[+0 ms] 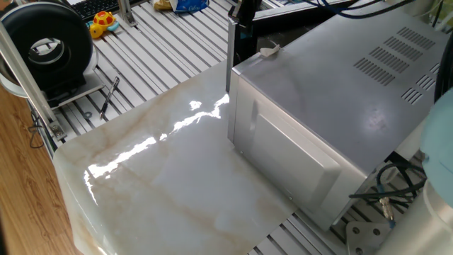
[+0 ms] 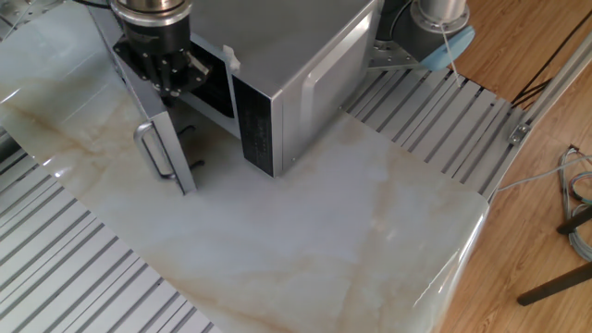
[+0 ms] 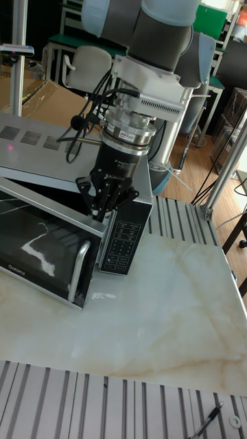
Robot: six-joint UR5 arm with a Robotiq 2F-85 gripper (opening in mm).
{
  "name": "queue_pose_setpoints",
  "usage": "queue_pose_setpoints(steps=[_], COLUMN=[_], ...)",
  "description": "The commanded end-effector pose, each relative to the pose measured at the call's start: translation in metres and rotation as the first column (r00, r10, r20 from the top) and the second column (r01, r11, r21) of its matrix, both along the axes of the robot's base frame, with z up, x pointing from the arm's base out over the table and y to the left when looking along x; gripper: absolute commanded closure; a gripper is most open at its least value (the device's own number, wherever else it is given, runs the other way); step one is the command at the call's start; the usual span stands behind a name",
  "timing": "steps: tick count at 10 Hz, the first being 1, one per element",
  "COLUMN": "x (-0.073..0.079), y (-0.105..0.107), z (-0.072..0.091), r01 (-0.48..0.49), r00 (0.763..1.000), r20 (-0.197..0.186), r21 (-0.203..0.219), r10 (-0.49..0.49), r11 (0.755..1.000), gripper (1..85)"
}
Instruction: Open the microwave door
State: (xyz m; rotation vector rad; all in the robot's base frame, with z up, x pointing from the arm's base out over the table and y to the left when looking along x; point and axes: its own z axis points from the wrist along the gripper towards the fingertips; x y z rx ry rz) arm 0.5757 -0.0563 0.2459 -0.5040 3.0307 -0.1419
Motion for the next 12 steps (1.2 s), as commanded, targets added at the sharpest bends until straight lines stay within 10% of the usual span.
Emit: queue_pose_setpoints(steps=[1, 7, 12], x=[0.024, 0.034, 0.047], y=[-0.009, 0.001, -0.026], z=[-0.005, -0.009, -0.011], r01=[-0.054, -0.012, -0.107], r00=[0.998, 1.0, 0.994], r20=[-0.016, -0.004, -0.028], r21=[0.019, 0.041, -0.03], r10=[0.054, 0.012, 0.106], r11=[0.998, 0.999, 0.994], gripper=[84.7, 84.7, 84.7])
